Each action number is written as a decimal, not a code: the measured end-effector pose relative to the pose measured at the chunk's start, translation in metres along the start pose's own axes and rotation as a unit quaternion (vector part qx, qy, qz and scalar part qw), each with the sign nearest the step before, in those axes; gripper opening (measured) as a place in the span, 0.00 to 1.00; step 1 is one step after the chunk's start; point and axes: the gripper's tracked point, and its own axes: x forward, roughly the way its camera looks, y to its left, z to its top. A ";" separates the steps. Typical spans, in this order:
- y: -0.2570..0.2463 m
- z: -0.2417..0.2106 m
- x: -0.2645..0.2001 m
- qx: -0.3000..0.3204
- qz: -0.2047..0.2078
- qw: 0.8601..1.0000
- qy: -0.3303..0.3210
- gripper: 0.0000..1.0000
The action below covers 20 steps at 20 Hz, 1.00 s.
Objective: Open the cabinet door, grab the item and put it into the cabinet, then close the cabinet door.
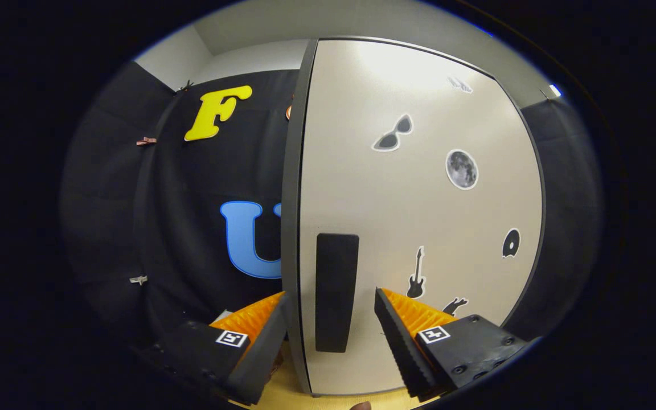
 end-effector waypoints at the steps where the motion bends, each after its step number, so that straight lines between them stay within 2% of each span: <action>1: 0.001 -0.003 0.005 0.002 -0.001 1.000 0.004 0.85; 2: 0.002 -0.007 0.009 0.002 -0.002 1.000 0.008 0.69; 5: -0.001 -0.009 0.009 -0.017 -0.005 1.000 0.004 0.40; 7: -0.002 -0.009 0.009 -0.005 -0.003 1.000 0.008 0.31; 8: -0.003 -0.007 0.009 -0.001 0.000 1.000 0.007 0.24; 9: -0.002 -0.009 0.007 0.002 0.004 1.000 0.012 0.24; 10: -0.002 -0.008 0.007 0.006 0.006 1.000 0.012 0.17; 14: -0.002 -0.008 -0.002 0.005 0.012 1.000 0.013 0.17; 20: -0.006 -0.004 -0.041 0.012 0.050 0.999 0.013 0.17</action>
